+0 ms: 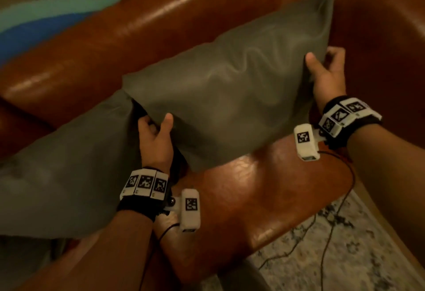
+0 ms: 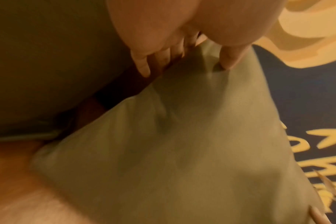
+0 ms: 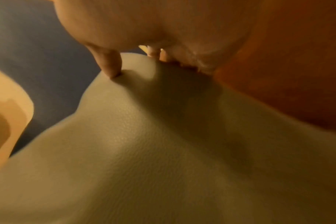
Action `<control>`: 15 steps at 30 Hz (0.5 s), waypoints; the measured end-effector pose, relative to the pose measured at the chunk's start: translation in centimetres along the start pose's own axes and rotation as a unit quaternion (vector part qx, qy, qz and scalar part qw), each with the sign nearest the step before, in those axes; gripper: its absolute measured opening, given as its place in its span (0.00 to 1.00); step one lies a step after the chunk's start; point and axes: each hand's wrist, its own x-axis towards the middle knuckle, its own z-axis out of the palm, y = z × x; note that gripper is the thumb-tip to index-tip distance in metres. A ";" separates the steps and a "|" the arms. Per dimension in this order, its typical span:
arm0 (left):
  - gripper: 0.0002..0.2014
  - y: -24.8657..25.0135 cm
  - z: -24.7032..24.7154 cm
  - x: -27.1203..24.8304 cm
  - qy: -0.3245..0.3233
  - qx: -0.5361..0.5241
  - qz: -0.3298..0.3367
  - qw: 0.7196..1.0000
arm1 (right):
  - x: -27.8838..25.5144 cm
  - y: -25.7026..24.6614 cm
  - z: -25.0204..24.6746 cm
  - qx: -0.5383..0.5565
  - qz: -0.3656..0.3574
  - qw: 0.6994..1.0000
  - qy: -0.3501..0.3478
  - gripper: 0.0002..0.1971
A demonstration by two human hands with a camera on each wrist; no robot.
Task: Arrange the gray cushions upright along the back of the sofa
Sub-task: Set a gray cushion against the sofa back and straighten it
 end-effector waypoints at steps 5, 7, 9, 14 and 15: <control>0.22 -0.2 -1.1 1.3 0.004 0.024 -0.016 1.000 | 0.6 -2.3 4.4 -0.133 -0.004 0.982 -0.137 0.33; 0.20 -0.7 -1.9 1.3 -0.001 0.036 -0.021 0.999 | -0.1 -2.5 4.9 -0.123 -0.006 0.986 -0.108 0.34; 0.13 -1.7 -3.0 1.2 -0.016 0.067 -0.011 0.998 | -1.1 -1.4 4.9 -0.101 -0.005 0.994 -0.048 0.30; 0.14 -6.3 -7.9 -0.2 -0.031 0.080 -0.047 0.995 | -8.0 3.8 6.6 -0.060 0.048 0.991 -0.110 0.08; 0.14 -7.3 -9.3 -0.7 -0.032 0.088 -0.056 0.994 | -10.0 5.0 7.5 -0.068 0.063 0.985 -0.148 0.14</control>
